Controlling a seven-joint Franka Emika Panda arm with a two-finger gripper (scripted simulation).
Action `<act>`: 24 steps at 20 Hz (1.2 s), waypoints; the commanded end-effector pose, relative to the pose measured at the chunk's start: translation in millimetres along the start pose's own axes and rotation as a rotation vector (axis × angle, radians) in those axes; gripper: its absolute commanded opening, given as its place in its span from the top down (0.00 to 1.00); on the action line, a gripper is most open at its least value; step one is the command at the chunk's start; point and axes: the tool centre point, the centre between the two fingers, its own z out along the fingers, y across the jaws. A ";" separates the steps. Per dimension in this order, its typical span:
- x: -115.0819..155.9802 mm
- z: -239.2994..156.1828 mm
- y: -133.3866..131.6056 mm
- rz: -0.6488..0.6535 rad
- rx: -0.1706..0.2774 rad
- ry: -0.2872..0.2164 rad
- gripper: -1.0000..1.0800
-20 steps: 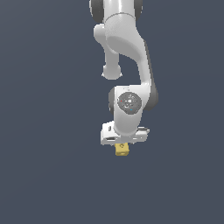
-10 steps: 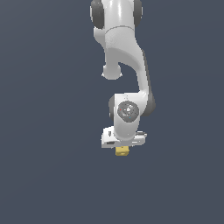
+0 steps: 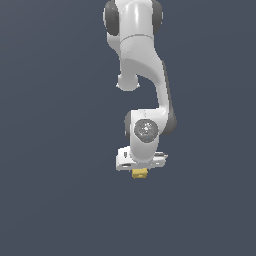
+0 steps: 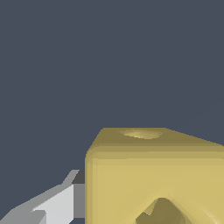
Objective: Pick up the object and move it to a goal position.
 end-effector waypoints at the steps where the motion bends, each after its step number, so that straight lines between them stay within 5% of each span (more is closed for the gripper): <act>1: 0.2 0.0 0.0 0.000 0.000 0.000 1.00; 14: -5.8 -3.1 6.6 0.000 0.000 0.000 1.00; 24: -38.2 -20.2 43.4 0.000 0.000 0.000 1.00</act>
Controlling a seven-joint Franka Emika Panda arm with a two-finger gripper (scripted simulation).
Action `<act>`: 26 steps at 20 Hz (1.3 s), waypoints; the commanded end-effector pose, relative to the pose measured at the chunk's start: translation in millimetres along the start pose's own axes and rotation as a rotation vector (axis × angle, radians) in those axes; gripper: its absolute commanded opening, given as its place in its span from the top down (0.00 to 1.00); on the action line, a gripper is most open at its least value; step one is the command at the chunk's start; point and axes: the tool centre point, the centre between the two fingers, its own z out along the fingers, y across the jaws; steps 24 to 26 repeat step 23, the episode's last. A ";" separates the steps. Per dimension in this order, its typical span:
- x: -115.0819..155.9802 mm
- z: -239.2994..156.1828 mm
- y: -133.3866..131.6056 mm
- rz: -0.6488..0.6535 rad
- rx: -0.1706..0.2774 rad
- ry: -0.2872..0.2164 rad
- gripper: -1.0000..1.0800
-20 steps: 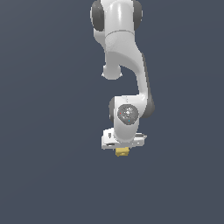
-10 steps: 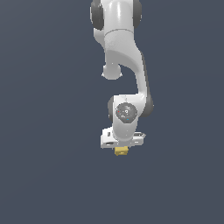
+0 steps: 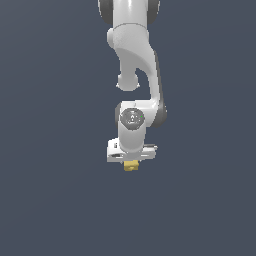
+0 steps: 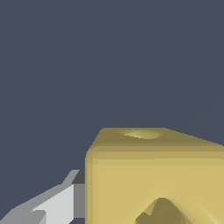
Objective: Pick up the object and move it to a goal position.
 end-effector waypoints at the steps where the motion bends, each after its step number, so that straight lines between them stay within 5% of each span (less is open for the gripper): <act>1: -11.9 -6.7 14.3 0.001 0.000 0.001 1.00; 15: -82.3 -45.7 98.7 0.001 0.000 0.001 1.00; 26: -94.1 -53.8 116.1 0.001 0.000 0.001 1.00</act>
